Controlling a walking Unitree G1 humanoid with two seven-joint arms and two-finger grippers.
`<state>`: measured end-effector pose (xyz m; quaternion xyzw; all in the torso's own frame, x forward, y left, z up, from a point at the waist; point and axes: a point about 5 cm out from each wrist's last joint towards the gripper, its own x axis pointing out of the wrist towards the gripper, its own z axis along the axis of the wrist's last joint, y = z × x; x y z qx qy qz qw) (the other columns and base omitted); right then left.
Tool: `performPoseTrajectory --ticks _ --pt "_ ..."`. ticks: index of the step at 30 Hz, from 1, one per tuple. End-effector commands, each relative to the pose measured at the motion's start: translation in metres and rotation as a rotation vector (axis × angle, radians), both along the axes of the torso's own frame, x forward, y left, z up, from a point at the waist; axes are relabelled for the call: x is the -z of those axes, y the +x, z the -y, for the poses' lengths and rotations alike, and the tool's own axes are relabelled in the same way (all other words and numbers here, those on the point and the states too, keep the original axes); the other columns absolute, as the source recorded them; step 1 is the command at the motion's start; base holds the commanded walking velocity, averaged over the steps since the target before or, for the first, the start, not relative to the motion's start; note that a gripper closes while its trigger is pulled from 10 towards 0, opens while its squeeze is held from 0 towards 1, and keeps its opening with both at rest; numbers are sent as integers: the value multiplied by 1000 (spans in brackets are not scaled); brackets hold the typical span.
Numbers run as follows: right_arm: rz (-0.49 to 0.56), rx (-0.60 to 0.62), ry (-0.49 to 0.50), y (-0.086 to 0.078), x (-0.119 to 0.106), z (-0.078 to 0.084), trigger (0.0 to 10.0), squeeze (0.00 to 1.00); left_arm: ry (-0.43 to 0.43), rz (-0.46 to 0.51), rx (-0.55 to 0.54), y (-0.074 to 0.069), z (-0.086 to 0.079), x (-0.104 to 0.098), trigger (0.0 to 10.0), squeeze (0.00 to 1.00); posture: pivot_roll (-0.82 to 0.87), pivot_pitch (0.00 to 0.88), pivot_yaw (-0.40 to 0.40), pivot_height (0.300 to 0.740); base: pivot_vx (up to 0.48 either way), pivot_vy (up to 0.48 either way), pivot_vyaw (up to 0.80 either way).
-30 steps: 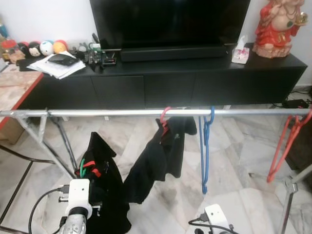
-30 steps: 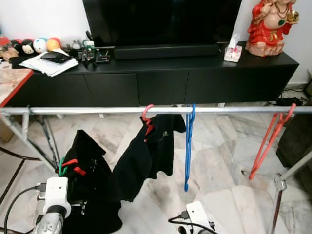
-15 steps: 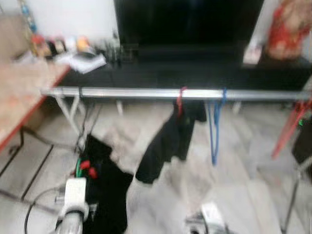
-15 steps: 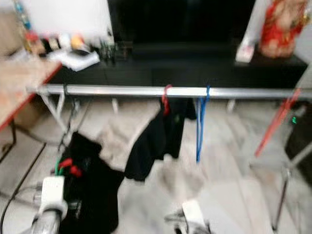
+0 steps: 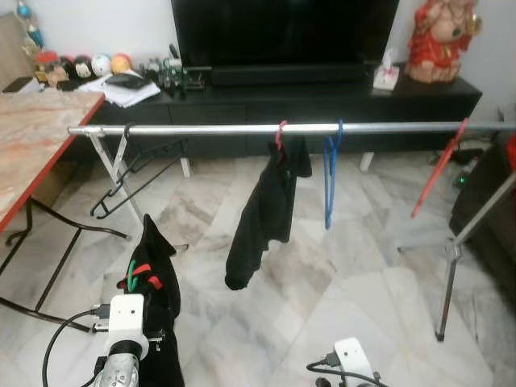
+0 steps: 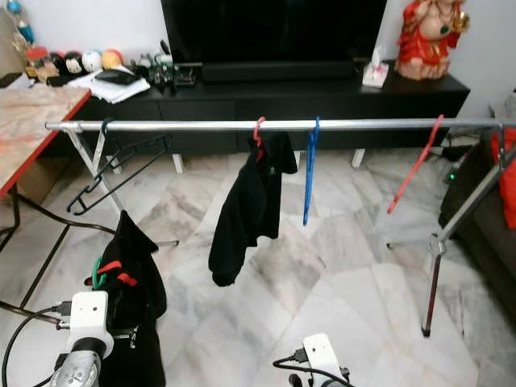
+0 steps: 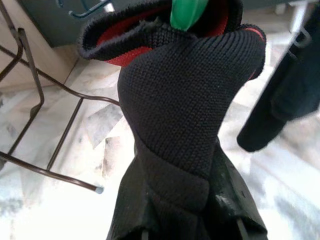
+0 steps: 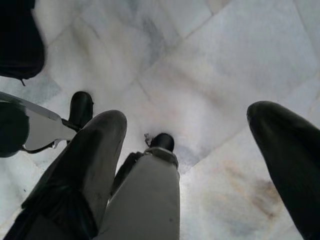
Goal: Hang hanger
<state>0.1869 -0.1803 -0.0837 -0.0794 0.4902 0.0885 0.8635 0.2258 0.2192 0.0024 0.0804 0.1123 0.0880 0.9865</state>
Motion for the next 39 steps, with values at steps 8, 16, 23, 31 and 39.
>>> performPoseTrajectory --ticks 8,16,23,31,39 --pt "-16 18 1 -6 2 3 10000 0 -3 27 -10 2 -2 -6 10000 0 -32 0 45 740 -307 0 0" --pt "-13 22 0 -6 2 3 10000 0 -5 40 9 6 -1 -11 10000 0 -26 0 43 740 -311 0 0" --pt "-11 20 2 -5 2 2 10000 0 0 41 14 7 -3 -12 10000 0 -19 0 43 740 -179 0 0" --pt "-6 25 6 -5 2 1 10000 0 -21 29 58 9 -1 -15 10000 0 -18 0 48 740 0 0 0" --pt "31 43 19 -3 1 0 10000 0 -46 38 218 19 5 -33 10000 0 -12 0 54 740 0 0 0"
